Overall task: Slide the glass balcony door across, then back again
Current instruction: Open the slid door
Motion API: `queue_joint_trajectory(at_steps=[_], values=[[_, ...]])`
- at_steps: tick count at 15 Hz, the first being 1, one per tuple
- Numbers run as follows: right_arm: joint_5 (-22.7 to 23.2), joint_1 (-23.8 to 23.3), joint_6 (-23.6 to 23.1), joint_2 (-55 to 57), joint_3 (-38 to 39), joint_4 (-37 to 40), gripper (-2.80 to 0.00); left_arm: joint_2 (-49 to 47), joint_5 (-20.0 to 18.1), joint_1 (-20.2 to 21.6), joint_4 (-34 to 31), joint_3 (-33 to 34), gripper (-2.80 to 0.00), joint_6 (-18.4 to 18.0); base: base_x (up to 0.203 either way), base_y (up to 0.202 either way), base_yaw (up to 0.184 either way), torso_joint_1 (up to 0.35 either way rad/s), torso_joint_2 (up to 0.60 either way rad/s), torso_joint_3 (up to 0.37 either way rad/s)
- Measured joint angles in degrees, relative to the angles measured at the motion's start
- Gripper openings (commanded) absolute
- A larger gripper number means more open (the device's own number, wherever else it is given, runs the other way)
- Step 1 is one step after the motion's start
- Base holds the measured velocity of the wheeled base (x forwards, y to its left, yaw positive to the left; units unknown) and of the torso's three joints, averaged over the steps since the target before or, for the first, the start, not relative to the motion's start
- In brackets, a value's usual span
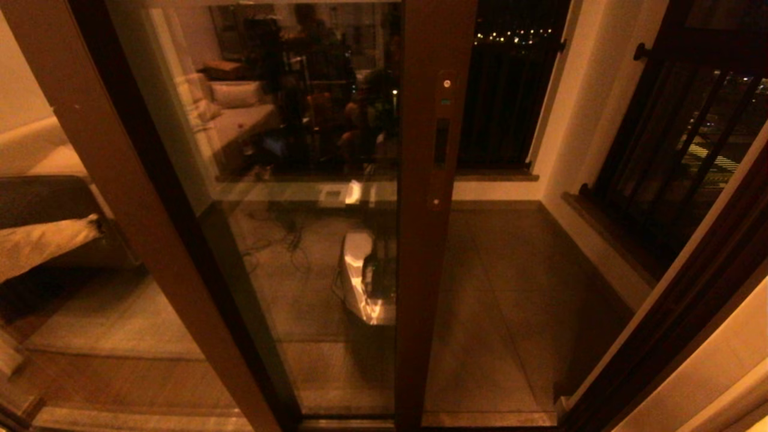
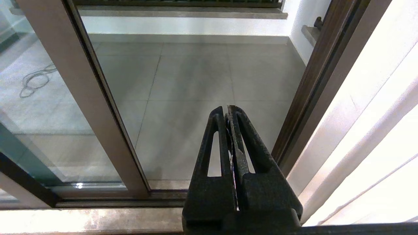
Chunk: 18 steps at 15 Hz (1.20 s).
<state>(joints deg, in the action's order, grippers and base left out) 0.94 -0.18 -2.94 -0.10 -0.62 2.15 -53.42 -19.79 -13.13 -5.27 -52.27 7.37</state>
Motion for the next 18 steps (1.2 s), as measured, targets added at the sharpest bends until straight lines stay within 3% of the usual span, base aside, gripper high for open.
queue_joint_trajectory(at_steps=[4, 7, 11, 15, 18], values=[[0.0, 0.0, 0.0, 0.0, 0.0, 0.0, -2.8, -16.9, 18.1, -17.9, 4.8, -10.6, -2.8, 0.5, 0.0, 0.0, 0.0, 0.0, 0.0, 0.0], [0.0, 0.0, 0.0, 0.0, 0.0, 0.0, -2.8, -28.4, 29.7, -27.1, 10.3, -19.1, -2.8, -1.5, 0.0, 0.0, 0.0, 0.0, 0.0, 0.0], [0.0, 0.0, 0.0, 0.0, 0.0, 0.0, -2.8, -38.9, 33.0, -33.9, 11.6, -27.6, -2.8, -2.4, 0.0, 0.0, 0.0, 0.0, 0.0, 0.0], [0.0, 0.0, 0.0, 0.0, 0.0, 0.0, -2.8, -46.6, 33.0, -37.0, 12.6, -33.9, -2.8, -2.4, 0.0, 0.0, 0.0, 0.0, 0.0, 0.0], [0.0, 0.0, 0.0, 0.0, 0.0, 0.0, -2.8, -53.9, 33.7, -38.2, 19.3, -39.3, -2.8, -2.4, 0.0, 0.0, 0.0, 0.0, 0.0, 0.0]])
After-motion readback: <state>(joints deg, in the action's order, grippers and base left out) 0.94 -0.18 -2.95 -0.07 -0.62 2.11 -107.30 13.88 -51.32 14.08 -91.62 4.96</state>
